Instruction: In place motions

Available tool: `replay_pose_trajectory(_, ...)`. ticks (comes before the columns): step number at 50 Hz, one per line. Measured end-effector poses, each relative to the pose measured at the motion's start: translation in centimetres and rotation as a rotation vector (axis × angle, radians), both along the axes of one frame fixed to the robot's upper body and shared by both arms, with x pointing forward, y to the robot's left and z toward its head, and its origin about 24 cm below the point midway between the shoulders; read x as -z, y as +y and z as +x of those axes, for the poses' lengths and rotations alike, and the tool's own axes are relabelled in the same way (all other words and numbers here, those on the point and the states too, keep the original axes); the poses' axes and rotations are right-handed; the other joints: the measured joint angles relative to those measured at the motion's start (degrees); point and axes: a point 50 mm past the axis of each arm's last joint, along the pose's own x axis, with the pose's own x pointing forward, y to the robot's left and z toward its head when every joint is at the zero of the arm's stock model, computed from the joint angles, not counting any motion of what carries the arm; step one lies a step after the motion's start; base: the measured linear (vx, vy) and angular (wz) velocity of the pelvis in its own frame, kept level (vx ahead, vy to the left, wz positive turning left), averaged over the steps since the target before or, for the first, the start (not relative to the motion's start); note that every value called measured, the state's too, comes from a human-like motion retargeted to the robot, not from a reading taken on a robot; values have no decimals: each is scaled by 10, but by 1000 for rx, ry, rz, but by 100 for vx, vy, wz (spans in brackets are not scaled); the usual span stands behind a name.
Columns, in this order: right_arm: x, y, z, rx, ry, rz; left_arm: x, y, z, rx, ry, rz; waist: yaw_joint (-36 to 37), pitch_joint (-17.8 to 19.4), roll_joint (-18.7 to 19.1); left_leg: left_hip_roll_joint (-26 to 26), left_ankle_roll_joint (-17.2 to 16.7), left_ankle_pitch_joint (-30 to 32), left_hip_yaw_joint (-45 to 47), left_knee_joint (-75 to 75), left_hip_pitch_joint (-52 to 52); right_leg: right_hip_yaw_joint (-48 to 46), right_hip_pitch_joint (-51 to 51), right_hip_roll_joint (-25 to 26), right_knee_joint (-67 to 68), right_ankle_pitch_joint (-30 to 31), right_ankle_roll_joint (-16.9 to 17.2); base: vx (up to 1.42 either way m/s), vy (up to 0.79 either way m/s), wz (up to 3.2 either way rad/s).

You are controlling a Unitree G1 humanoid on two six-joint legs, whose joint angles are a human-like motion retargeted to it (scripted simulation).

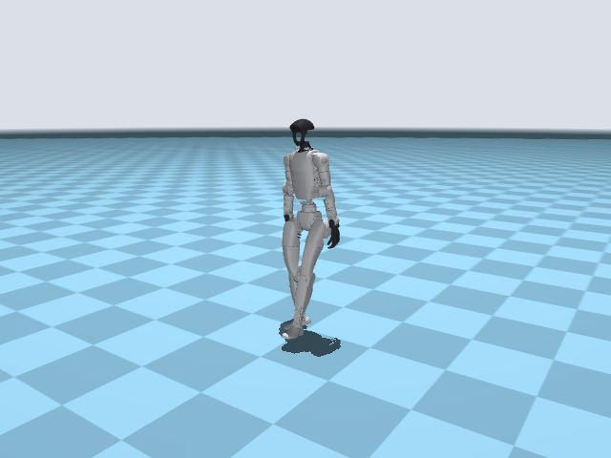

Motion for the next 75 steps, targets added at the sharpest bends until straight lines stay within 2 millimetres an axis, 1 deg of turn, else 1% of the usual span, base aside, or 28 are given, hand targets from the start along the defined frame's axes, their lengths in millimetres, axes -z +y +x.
replay_pose_trajectory(2, 0, 0, 18, -5, -69, 18, -2, 0, -16, -31, 47, -19, 24, 22, -6, -28, 6, -7, -18, -49, -40, -2, 17, -2, -1, 0, -3, -7, -3, -1)
replay_pose_trajectory(5, -2, -2, 42, -23, -143, 31, -6, 2, -38, -51, 108, -14, 54, 41, -11, -57, 18, 1, -38, -96, -108, -15, 34, -9, -3, 3, -4, -3, 0, 9)
replay_pose_trajectory(10, -9, -6, 86, -88, -248, -4, -10, -5, -62, -115, 163, -27, 105, 82, -25, -58, 36, 10, -33, -121, -192, -11, 49, -29, 2, 15, 2, -9, 2, -41)
replay_pose_trajectory(12, -12, -6, 99, -95, -285, -11, -11, -10, -71, -135, 187, -38, 116, 90, -29, -57, 39, 13, -36, -129, -209, -2, 50, -36, 4, 19, 7, -4, 4, -42)
replay_pose_trajectory(15, -14, -2, 113, -86, -343, 4, -14, -18, -82, -147, 217, -59, 123, 91, -32, -55, 42, 13, -32, -131, -221, 6, 47, -45, 5, 22, 10, -1, 1, -16)
replay_pose_trajectory(19, -16, 7, 123, -58, -405, 53, -12, -22, -77, -120, 210, -81, 120, 88, -28, -59, 41, 12, -37, -139, -204, 4, 41, -46, 3, 24, 12, 0, 0, 0)
replay_pose_trajectory(22, -14, 11, 118, -52, -407, 76, -9, -22, -65, -88, 169, -86, 109, 76, -20, -60, 37, 7, -35, -147, -168, -3, 34, -39, -1, 25, 14, 1, -1, 16)
replay_pose_trajectory(25, -9, 14, 104, -64, -357, 80, -4, -18, -47, -56, 104, -79, 88, 63, -11, -55, 28, 1, -27, -152, -107, -14, 30, -28, -5, 23, 14, 3, -2, 29)
replay_pose_trajectory(28, -4, 13, 81, -72, -269, 69, -1, -12, -29, -25, 43, -56, 60, 43, 2, -36, 16, 7, -48, -104, -49, -29, 23, -14, -9, 19, 15, 6, -2, 38)
replay_pose_trajectory(32, 0, 9, 44, -42, -147, 52, 1, 1, 0, 11, -33, -14, 28, 19, 16, -10, 1, 29, -79, -6, 44, -48, 10, 1, -14, 16, 16, 7, -3, 36)
replay_pose_trajectory(35, 1, 3, 12, -6, -47, 31, 1, 9, 16, 17, -82, 10, 17, -1, 18, 6, -7, 53, -64, 18, 144, -47, 0, 8, -14, 15, 16, 11, -2, -8)
replay_pose_trajectory(37, -1, -2, -6, 2, 19, 11, 1, 13, 22, 1, -105, 23, 8, -16, 26, 23, -36, -21, -27, -7, 211, -40, -9, 21, -13, 13, 16, 16, 0, -41)
replay_pose_trajectory(38, -2, -5, -15, 3, 50, 0, 1, 14, 23, -11, -112, 29, 3, -24, 32, 28, -41, -52, -5, -31, 237, -36, -11, 31, -13, 12, 15, 19, -2, -30)
replay_pose_trajectory(39, -3, -7, -23, 7, 76, -13, 0, 15, 24, -19, -116, 32, -8, -32, 38, 31, -40, -60, 16, -60, 252, -38, -13, 37, -14, 10, 16, 20, -3, -4)
replay_pose_trajectory(40, -4, -10, -31, 12, 100, -27, 0, 16, 24, -27, -118, 34, -22, -40, 44, 33, -38, -57, 36, -92, 263, -43, -14, 42, -16, 8, 17, 17, -1, 52)
replay_pose_trajectory(42, -6, -15, -40, 41, 121, -55, 0, 17, 31, -31, -128, 28, -63, -53, 46, 21, -40, -28, -3, -137, 265, -66, -20, 33, -17, 3, 22, 3, 3, 87)
replay_pose_trajectory(43, -7, -15, -40, 64, 119, -65, 0, 18, 39, -27, -141, 27, -74, -53, 45, 23, -45, -23, 15, -141, 261, -72, -24, 30, -18, 1, 23, -14, 5, 71)
replay_pose_trajectory(45, -7, -15, -44, 128, 111, -81, -2, 20, 56, -8, -173, 35, -88, -46, 43, 20, -39, -22, 13, -137, 250, -85, -26, 25, -19, 0, 28, -14, 6, 60)
replay_pose_trajectory(47, -8, -16, -52, 209, 111, -86, -3, 22, 75, 42, -221, 43, -81, -35, 37, 15, -33, -26, -23, -117, 240, -95, -19, 19, -22, 4, 30, 3, 6, 33)
replay_pose_trajectory(50, -11, -16, -68, 286, 159, -83, -6, 22, 95, 135, -281, 40, -32, -34, 23, 11, -26, -33, -15, -85, 230, -83, -13, 11, -22, 10, 31, 12, 6, -23)
replay_pose_trajectory(52, -11, -15, -67, 256, 178, -81, -6, 21, 100, 152, -307, 44, -17, -33, 15, 6, -23, -36, -8, -83, 235, -76, -13, 6, -20, 12, 31, 2, 11, -29)
replay_pose_trajectory(55, -7, -12, -50, 154, 140, -73, -4, 16, 93, 126, -300, 44, -6, -30, 13, 2, -17, -38, -7, -91, 245, -63, -10, 8, -18, 15, 33, 2, 10, -37)
replay_pose_trajectory(58, -2, -7, -26, 56, 47, -39, -1, 9, 75, 83, -246, 10, -20, -34, 19, 3, -12, -36, -1, -102, 249, -62, -11, 10, -16, 16, 36, 7, 12, -8)
replay_pose_trajectory(60, 1, 2, -4, 13, -40, 2, 0, 5, 61, 62, -197, -11, -31, -34, 23, 2, -7, -34, -2, -107, 247, -64, -14, 9, -15, 17, 39, -1, 12, 5)
replay_pose_trajectory(62, 3, 11, 14, 1, -110, 42, 1, 3, 50, 51, -156, -13, -35, -30, 22, 0, -5, -33, -1, -108, 247, -64, -15, 7, -14, 18, 40, -3, 13, 1)
replay_pose_trajectory(64, 4, 19, 26, 7, -157, 76, 1, 1, 39, 50, -117, -15, -31, -32, 20, -2, -2, -32, -1, -109, 246, -63, -17, 3, -12, 20, 42, 3, 10, -7)
replay_pose_trajectory(70, 3, 36, 47, -14, -218, 140, 1, 0, 8, 42, -30, -30, -15, -31, 14, -7, 6, -32, 2, -109, 246, -56, -21, -2, -8, 26, 47, 2, 9, -11)
replay_pose_trajectory(75, 2, 38, 55, -101, -231, 150, -2, 4, -12, 44, 31, -27, -10, -26, 9, -10, 13, -30, 1, -109, 245, -56, -21, -5, -6, 31, 51, 1, 9, -1)
